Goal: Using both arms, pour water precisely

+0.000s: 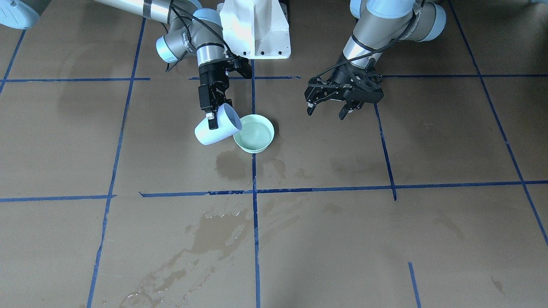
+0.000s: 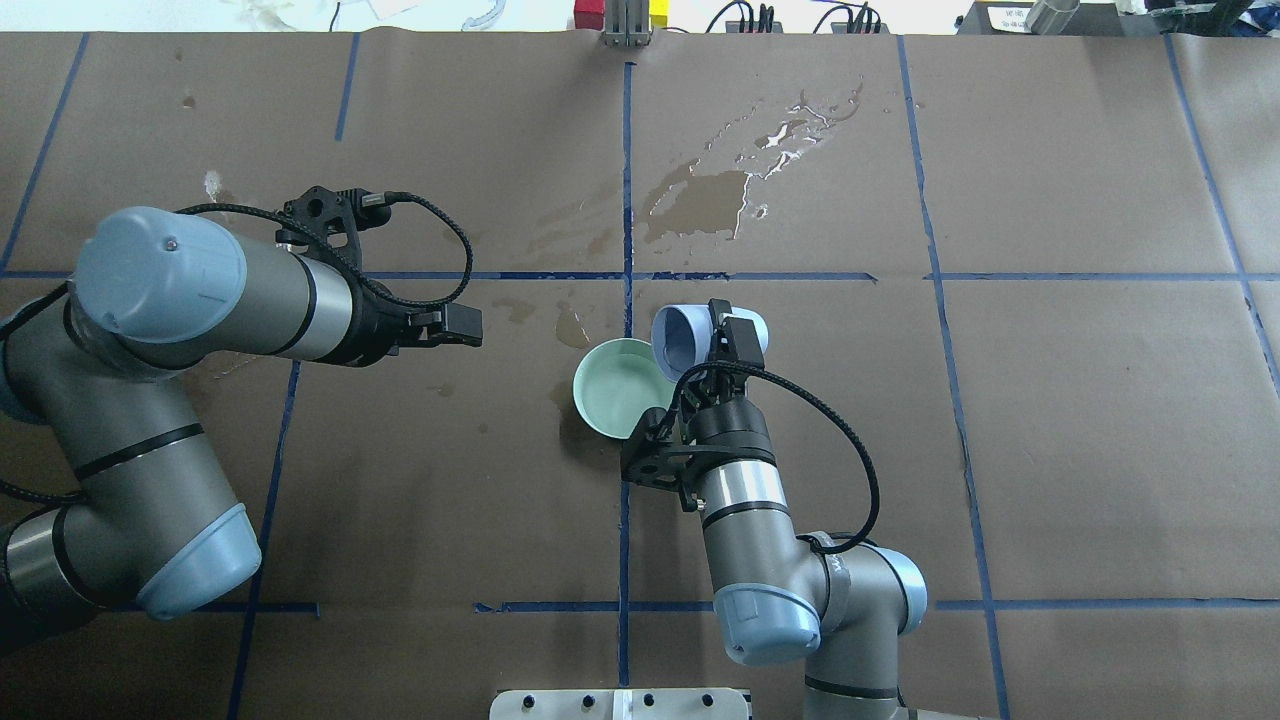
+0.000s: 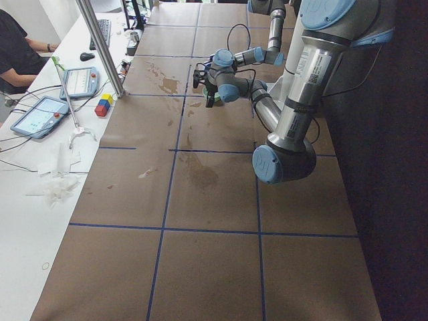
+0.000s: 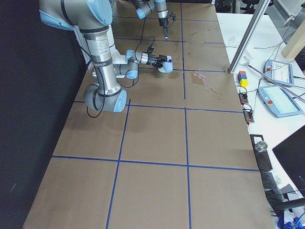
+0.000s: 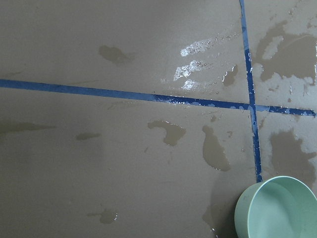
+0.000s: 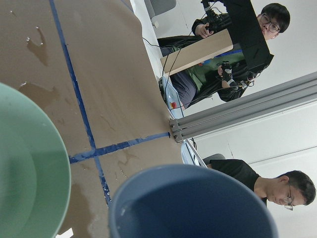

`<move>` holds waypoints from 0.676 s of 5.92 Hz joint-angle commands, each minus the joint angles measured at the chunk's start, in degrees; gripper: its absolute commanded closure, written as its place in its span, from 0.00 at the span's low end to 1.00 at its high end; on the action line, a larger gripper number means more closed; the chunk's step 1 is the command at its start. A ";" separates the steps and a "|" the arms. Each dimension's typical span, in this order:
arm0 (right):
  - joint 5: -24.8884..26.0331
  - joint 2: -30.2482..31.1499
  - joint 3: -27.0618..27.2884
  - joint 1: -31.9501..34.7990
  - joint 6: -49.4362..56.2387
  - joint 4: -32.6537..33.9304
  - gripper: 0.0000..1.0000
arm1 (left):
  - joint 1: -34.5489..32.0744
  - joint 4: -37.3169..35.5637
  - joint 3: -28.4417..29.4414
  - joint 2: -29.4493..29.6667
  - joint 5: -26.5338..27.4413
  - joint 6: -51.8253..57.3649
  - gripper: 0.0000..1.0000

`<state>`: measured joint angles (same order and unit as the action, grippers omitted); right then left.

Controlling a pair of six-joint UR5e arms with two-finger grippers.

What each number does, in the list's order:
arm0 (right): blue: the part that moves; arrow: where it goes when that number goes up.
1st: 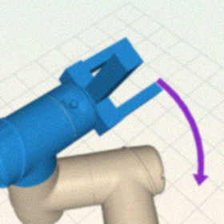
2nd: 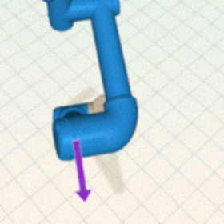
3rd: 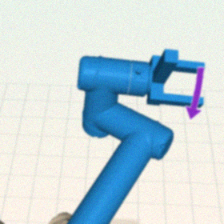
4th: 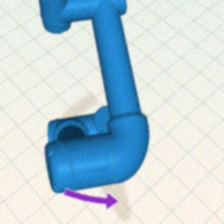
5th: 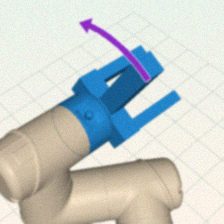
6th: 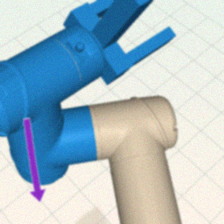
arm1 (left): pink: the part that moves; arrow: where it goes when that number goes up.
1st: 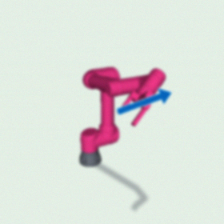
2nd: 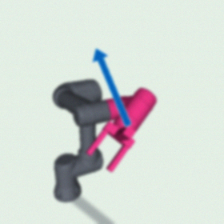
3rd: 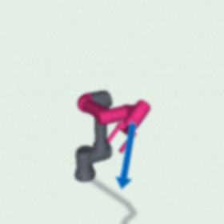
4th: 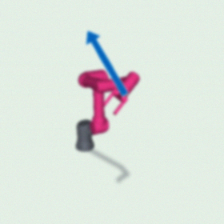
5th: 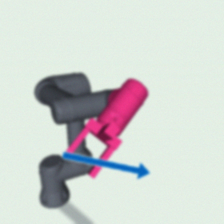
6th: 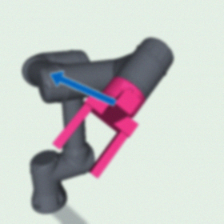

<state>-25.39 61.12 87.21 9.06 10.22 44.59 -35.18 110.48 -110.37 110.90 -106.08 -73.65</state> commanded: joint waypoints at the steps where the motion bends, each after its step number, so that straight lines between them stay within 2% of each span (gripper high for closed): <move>1: 1.99 -0.55 0.24 -0.18 3.81 5.54 0.92 | 0.29 -0.01 0.24 -0.07 0.00 0.00 0.00; 2: 3.75 -2.82 0.16 -0.44 5.58 9.08 0.89 | 0.38 -0.01 0.42 -0.07 0.00 0.00 0.00; 4: 3.77 -2.76 0.07 -0.62 9.34 9.29 0.90 | 0.47 -0.01 0.51 -0.07 -0.09 0.00 0.00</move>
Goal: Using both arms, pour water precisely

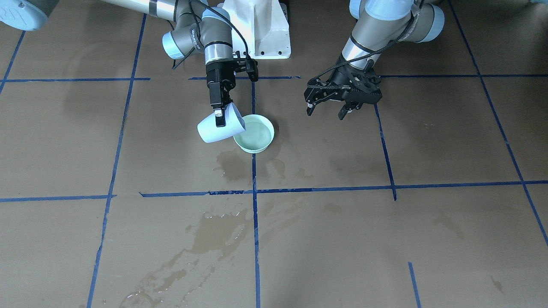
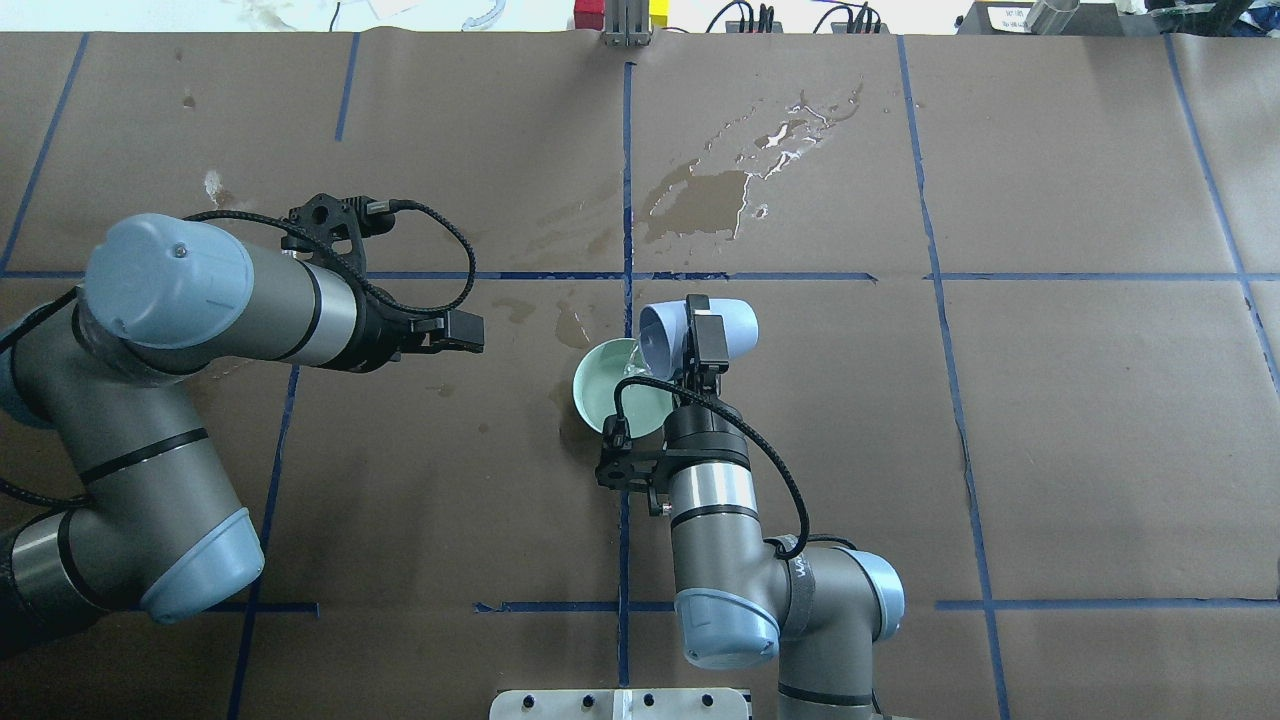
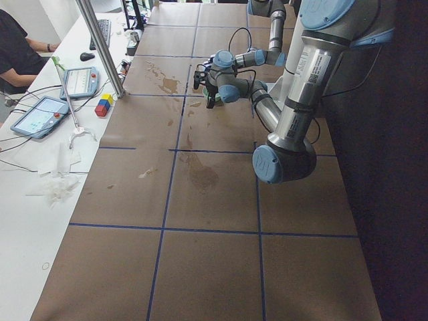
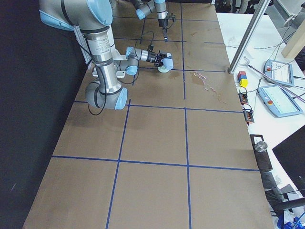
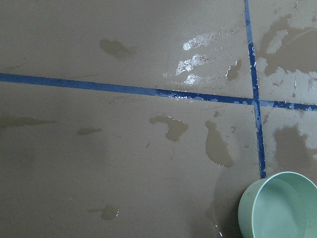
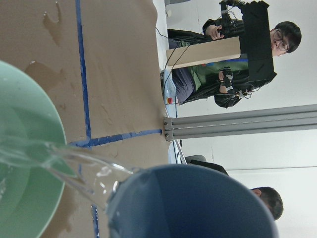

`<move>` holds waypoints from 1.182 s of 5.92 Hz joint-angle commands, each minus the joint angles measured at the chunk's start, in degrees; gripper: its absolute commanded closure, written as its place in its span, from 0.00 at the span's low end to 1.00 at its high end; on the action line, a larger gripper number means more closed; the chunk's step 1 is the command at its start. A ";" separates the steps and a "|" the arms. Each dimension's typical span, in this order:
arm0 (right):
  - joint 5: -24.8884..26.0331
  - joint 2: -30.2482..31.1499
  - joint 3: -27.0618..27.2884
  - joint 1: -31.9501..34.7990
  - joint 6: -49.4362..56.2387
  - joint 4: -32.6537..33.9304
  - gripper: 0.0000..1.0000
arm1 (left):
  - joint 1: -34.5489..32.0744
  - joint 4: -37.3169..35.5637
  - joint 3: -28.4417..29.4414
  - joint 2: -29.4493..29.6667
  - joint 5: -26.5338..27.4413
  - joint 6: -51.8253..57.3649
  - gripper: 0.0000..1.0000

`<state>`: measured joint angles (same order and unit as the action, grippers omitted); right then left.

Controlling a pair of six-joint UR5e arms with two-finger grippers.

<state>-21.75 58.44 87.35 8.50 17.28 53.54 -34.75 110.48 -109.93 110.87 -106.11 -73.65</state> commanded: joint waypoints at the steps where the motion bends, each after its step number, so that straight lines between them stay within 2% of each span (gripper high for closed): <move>1: 0.22 -0.17 -0.07 -0.15 3.71 0.42 0.90 | 0.04 0.00 -0.02 0.05 -0.06 0.00 0.00; 7: 0.92 -0.26 0.01 -0.50 5.40 -0.63 0.92 | 0.13 0.00 -0.02 0.05 -0.06 0.00 0.00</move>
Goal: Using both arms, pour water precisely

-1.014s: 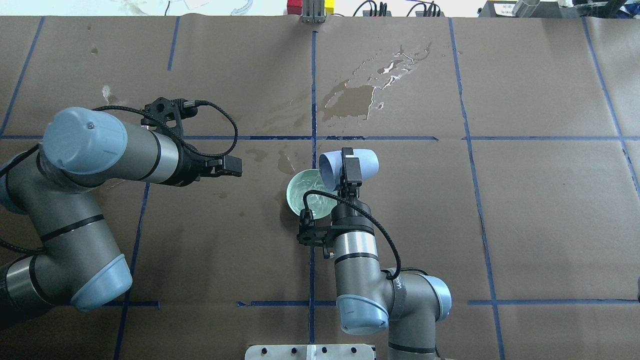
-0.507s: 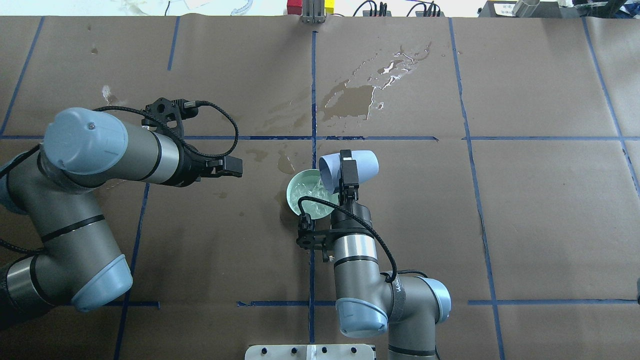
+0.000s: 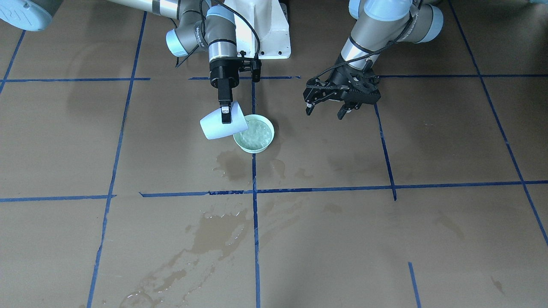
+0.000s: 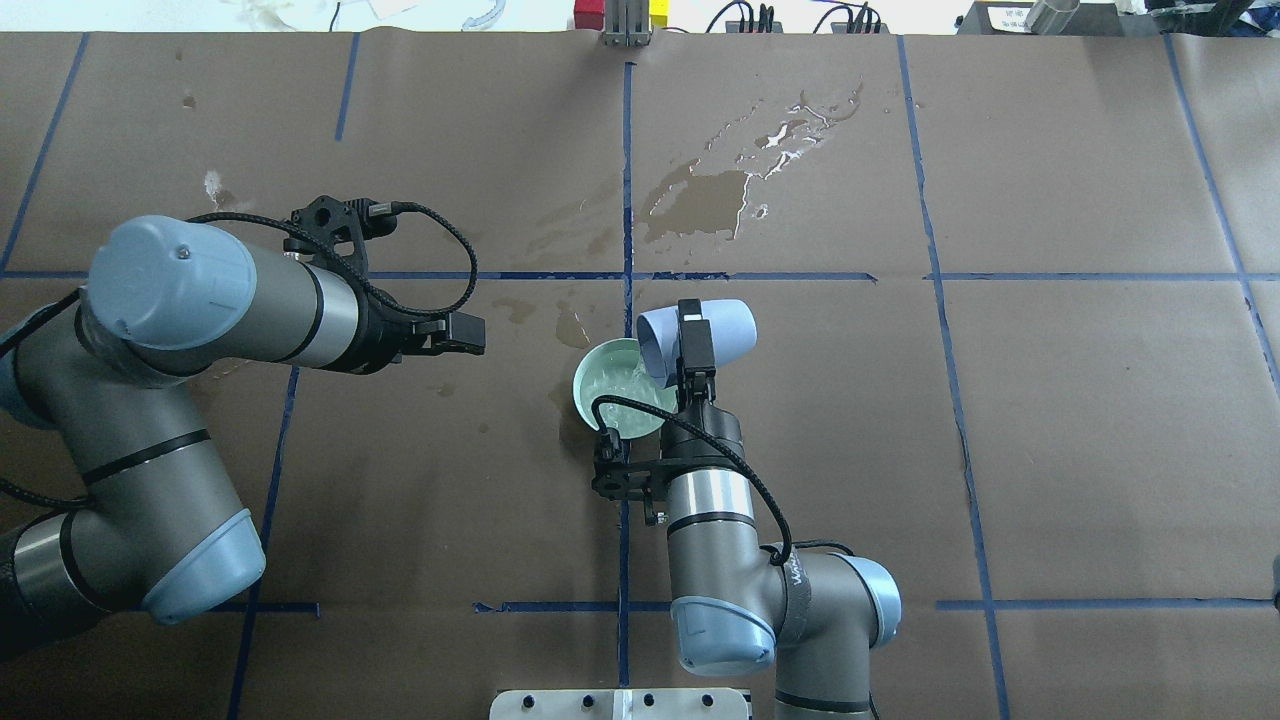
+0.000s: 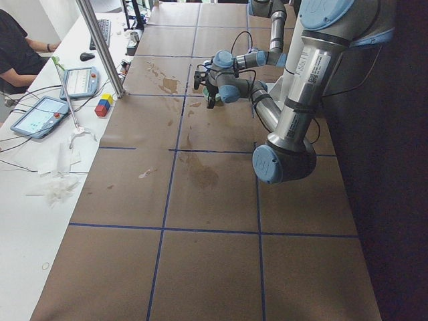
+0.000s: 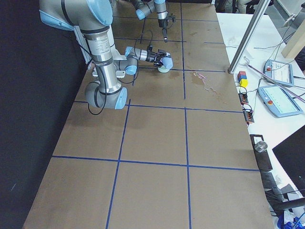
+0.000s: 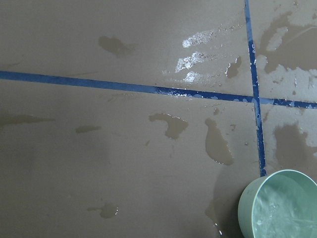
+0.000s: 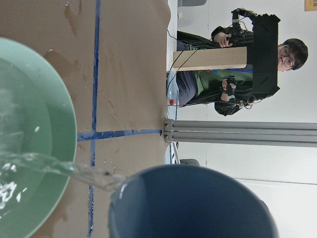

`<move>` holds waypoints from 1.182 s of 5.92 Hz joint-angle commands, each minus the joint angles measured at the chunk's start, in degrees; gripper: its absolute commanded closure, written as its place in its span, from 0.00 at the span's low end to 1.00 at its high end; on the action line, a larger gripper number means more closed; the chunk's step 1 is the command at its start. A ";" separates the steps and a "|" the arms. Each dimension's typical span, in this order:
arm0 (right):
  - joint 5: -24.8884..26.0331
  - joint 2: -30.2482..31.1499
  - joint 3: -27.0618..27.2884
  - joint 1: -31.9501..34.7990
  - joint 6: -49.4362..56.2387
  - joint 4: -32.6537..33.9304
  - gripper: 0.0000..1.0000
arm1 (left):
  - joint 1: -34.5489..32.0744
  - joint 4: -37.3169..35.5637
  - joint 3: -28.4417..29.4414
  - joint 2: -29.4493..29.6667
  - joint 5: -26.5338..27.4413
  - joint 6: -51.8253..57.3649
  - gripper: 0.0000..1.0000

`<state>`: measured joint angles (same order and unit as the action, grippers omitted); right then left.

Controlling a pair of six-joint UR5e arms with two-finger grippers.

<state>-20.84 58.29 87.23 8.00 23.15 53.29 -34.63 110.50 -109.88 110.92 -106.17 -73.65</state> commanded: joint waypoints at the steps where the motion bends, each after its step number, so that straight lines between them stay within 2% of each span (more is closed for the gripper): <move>1: -0.08 -0.10 0.13 0.00 -0.64 -0.47 0.92 | 0.00 -0.02 -0.16 0.00 0.00 0.00 0.00; 6: -1.04 -0.19 0.57 0.35 -27.14 -0.47 0.92 | 0.00 -0.02 -0.43 0.00 0.09 0.00 0.00; 7: -1.48 -0.19 0.66 0.44 -33.37 -0.47 0.96 | 0.00 -0.02 -0.34 0.00 0.09 0.00 0.00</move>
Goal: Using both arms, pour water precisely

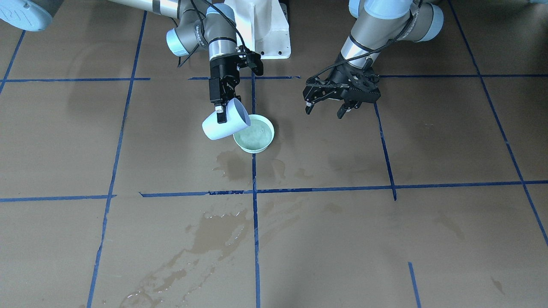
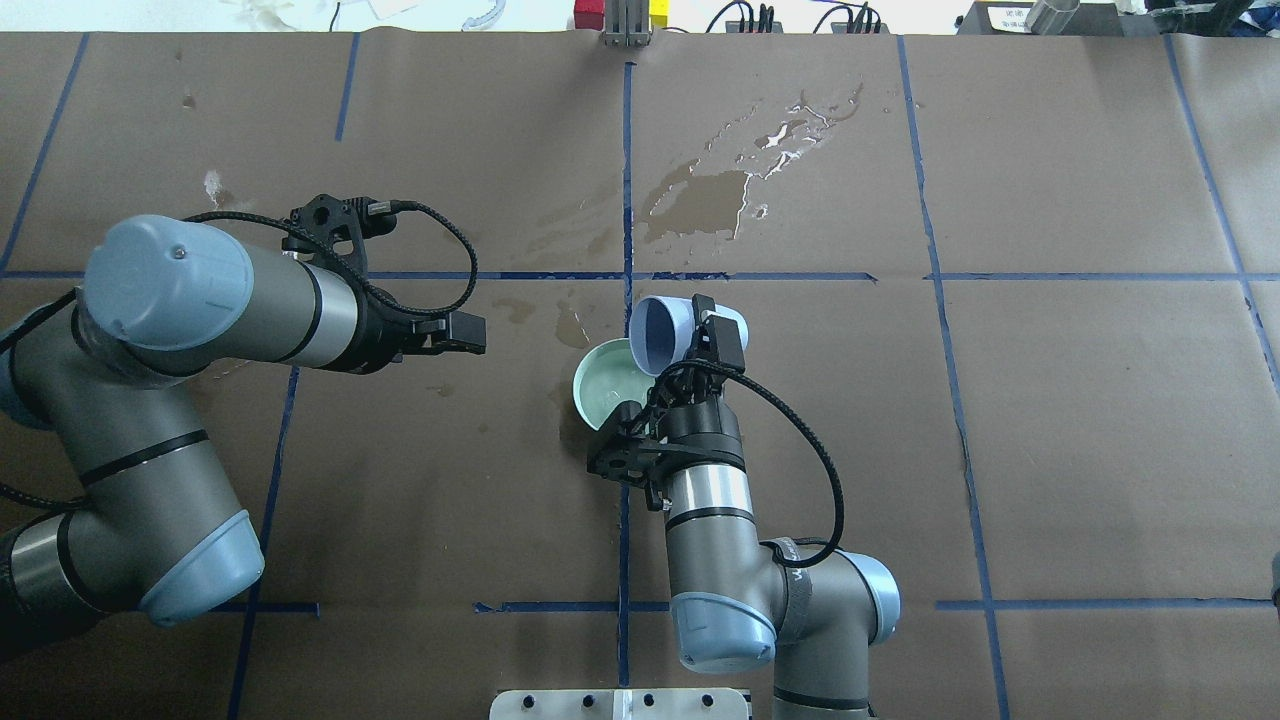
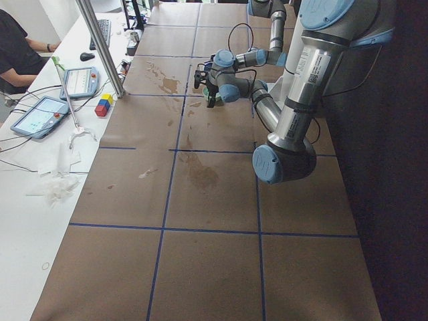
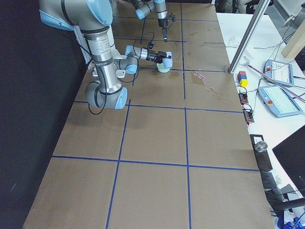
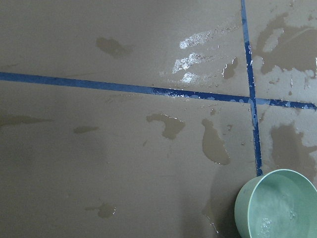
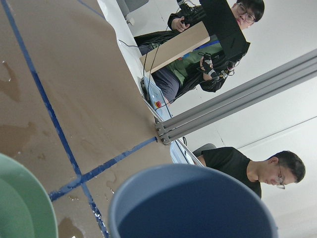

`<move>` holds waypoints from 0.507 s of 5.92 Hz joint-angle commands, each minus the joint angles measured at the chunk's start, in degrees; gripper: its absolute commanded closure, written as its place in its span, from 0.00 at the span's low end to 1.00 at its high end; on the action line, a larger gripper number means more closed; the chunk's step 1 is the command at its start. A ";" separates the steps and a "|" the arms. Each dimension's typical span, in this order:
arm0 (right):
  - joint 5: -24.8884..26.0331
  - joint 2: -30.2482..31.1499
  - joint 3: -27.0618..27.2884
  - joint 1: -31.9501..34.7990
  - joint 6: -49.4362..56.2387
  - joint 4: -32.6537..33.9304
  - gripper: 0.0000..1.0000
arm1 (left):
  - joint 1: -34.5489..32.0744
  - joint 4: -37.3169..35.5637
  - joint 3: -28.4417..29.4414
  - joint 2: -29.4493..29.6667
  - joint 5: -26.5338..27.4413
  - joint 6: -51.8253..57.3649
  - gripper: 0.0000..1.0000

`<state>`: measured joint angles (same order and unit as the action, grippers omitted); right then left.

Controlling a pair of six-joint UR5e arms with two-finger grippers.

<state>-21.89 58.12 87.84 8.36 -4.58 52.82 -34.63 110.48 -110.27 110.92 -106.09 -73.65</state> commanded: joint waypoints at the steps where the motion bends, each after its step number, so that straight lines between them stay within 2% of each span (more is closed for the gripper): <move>1: -1.30 0.06 0.31 0.26 -10.05 -0.09 1.00 | 0.09 0.00 0.14 0.00 0.00 0.00 0.00; 3: -1.40 2.34 0.23 0.35 -22.08 -11.63 1.00 | 0.18 0.00 0.23 0.00 0.00 0.00 0.00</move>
<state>-23.17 59.32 88.06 8.69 -21.20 46.56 -34.48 110.48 -110.08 110.92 -106.09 -73.65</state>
